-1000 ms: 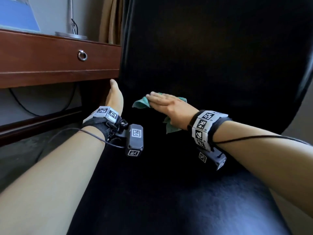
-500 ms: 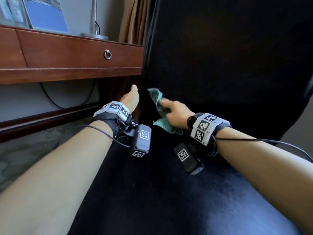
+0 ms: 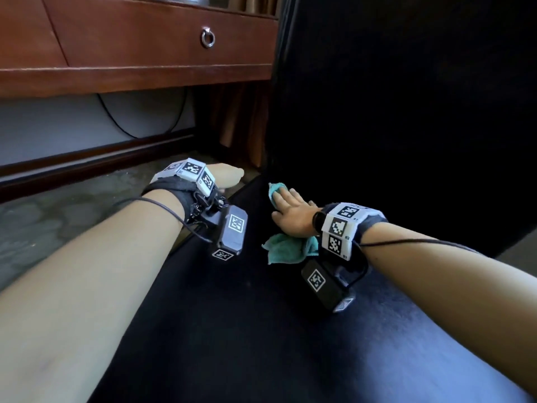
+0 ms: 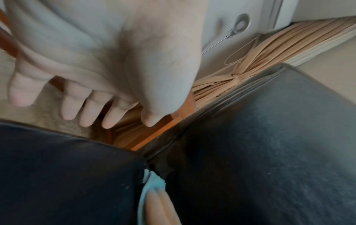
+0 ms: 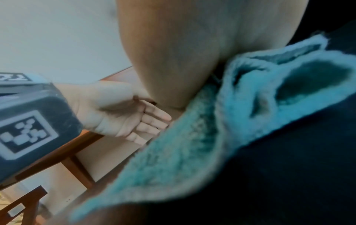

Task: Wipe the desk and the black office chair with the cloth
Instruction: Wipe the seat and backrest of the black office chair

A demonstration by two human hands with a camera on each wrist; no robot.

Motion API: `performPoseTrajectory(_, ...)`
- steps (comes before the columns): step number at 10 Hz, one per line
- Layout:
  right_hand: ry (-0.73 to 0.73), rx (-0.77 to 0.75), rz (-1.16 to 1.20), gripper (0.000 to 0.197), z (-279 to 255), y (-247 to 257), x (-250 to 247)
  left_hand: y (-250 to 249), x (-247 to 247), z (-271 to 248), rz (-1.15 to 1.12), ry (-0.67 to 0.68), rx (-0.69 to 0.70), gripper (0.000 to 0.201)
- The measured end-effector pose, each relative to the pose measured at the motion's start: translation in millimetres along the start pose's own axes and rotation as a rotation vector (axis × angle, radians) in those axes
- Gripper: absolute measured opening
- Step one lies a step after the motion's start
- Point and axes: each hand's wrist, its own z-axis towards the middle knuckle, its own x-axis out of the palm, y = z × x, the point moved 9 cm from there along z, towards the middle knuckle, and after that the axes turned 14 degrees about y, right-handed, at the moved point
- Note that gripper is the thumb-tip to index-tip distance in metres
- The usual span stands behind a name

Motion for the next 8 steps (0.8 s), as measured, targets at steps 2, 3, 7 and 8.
performPoseTrajectory(2, -0.001, 0.054, 0.083, 0.059, 13.0, 19.9, -9.3, 23.5, 24.6, -12.9, -0.015, 0.054, -0.232, 0.053)
performPoseTrajectory(3, -0.06, 0.006, 0.139, 0.056, 25.0, 32.3, -13.3, 21.4, 31.2, -23.5, -0.146, 0.02, -0.265, 0.046)
performPoseTrajectory(7, -0.194, 0.137, 0.145, 0.052, -31.0, -44.0, 12.4, 55.1, 47.9, -32.6, -0.369, 0.025, -0.442, 0.055)
performPoseTrajectory(8, -0.204, 0.29, 0.208, 0.053, -66.5, -90.3, 24.0, 50.6, 57.0, -50.1, -0.398, -0.03, -0.504, 0.055)
